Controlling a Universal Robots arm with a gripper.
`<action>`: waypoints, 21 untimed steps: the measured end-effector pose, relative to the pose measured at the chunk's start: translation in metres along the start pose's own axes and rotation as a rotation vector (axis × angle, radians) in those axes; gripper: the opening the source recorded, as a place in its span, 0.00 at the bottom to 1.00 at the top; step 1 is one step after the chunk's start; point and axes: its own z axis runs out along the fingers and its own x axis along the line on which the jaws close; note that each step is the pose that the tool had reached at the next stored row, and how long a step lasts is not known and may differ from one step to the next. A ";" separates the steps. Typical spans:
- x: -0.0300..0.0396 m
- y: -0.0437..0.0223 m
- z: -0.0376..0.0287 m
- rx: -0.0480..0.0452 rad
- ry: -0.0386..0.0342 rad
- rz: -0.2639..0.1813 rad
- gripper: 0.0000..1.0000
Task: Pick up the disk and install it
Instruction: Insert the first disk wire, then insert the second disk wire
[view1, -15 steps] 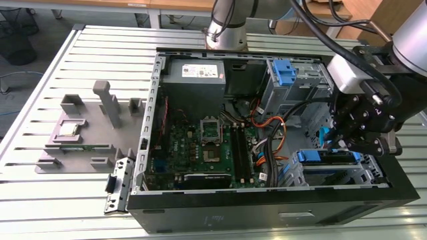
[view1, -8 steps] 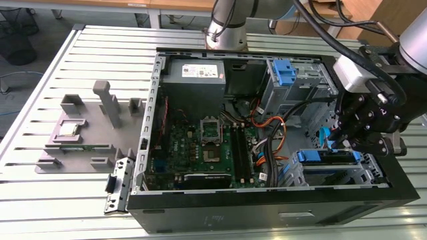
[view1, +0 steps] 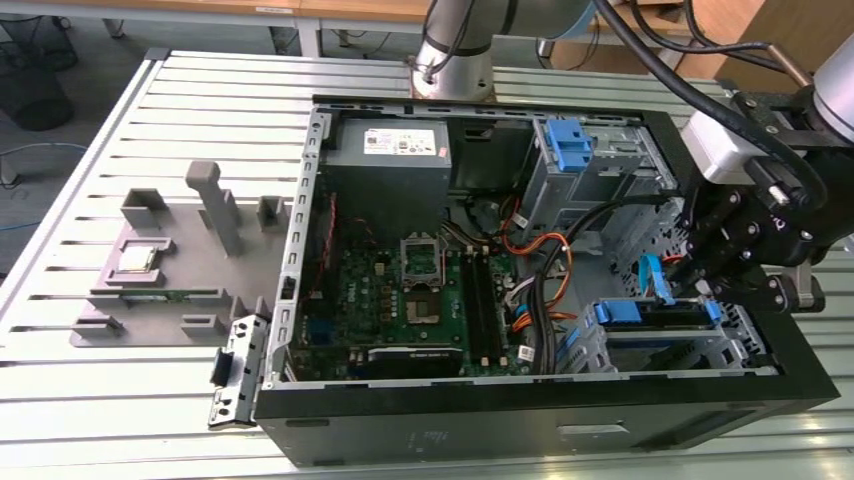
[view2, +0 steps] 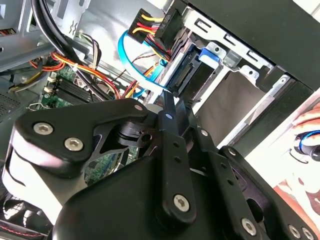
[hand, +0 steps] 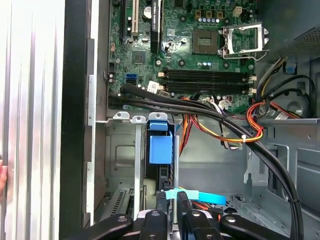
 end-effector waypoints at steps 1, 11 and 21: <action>0.0001 -0.0001 0.0000 0.0000 0.0000 0.000 0.23; 0.0001 -0.0004 0.0000 0.0000 -0.0001 0.000 0.23; -0.0016 -0.0003 -0.0079 -0.0003 -0.0001 0.000 0.23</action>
